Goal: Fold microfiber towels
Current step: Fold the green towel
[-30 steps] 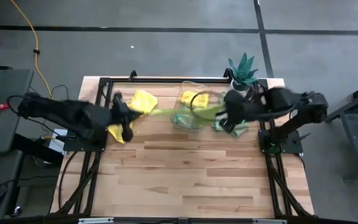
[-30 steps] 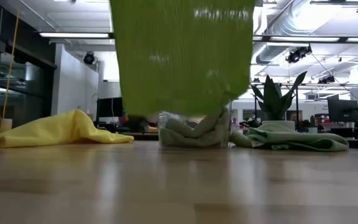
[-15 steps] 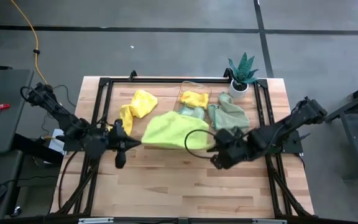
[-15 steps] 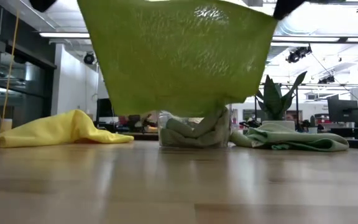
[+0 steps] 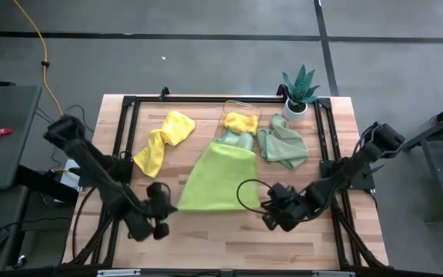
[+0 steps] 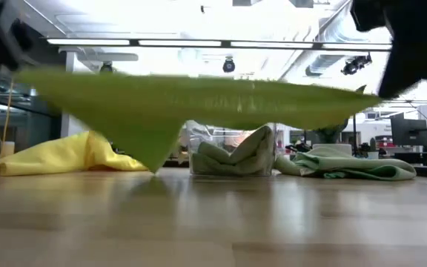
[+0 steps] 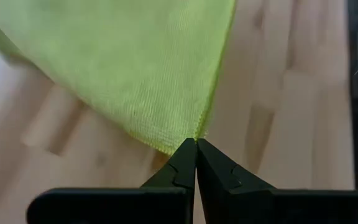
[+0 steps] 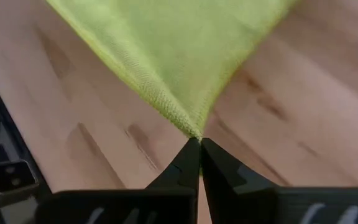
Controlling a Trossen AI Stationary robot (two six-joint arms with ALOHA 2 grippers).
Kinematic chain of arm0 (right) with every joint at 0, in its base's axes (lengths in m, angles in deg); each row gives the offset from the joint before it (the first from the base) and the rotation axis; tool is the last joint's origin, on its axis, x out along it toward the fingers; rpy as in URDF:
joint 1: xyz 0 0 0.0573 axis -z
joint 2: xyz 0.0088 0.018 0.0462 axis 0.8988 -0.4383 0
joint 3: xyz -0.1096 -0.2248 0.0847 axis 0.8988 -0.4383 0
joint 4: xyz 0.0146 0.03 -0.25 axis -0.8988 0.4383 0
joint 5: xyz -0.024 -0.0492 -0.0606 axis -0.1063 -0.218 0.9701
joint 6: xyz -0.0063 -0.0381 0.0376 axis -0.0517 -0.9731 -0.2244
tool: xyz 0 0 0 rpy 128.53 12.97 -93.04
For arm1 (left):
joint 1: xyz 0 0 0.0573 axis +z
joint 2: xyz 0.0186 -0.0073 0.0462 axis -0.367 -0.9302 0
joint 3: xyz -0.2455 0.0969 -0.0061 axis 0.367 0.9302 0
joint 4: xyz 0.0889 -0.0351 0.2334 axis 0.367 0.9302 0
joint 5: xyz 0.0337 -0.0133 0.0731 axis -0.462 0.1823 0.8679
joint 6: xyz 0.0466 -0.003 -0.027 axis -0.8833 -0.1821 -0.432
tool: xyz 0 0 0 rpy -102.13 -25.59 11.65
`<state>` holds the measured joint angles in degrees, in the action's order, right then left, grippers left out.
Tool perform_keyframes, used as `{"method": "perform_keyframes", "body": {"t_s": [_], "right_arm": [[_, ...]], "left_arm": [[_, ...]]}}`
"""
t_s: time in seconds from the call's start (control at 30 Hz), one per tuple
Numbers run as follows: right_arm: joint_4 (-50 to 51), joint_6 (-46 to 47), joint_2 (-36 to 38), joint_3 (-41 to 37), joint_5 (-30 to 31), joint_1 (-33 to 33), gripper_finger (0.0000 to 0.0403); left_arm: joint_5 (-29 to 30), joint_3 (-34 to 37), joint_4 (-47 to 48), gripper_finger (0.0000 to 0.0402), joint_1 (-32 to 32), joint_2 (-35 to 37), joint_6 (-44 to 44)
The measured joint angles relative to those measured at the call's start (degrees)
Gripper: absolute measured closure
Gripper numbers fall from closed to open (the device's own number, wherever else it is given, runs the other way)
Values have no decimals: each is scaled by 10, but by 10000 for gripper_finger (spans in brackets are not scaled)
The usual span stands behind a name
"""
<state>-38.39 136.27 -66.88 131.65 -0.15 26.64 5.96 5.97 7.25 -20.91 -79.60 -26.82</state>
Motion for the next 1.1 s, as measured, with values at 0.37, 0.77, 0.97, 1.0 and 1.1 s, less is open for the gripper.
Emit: {"method": "perform_keyframes", "body": {"t_s": [0.37,0.77,0.97,1.0,1.1], "right_arm": [[-47,56,0,-49,-35,-28,403],[-110,48,0,-44,-87,-34,403],[-58,14,8,9,-89,-19,403],[-24,-5,9,28,-89,-8,403],[129,-60,14,100,-60,26,403]], "left_arm": [[-52,0,-149,402,-30,-194,78],[-157,0,-248,401,-54,-214,78],[-161,0,-163,401,-43,-103,50],[-157,0,-133,401,-34,-75,37],[-115,0,-45,401,4,26,-13]]}}
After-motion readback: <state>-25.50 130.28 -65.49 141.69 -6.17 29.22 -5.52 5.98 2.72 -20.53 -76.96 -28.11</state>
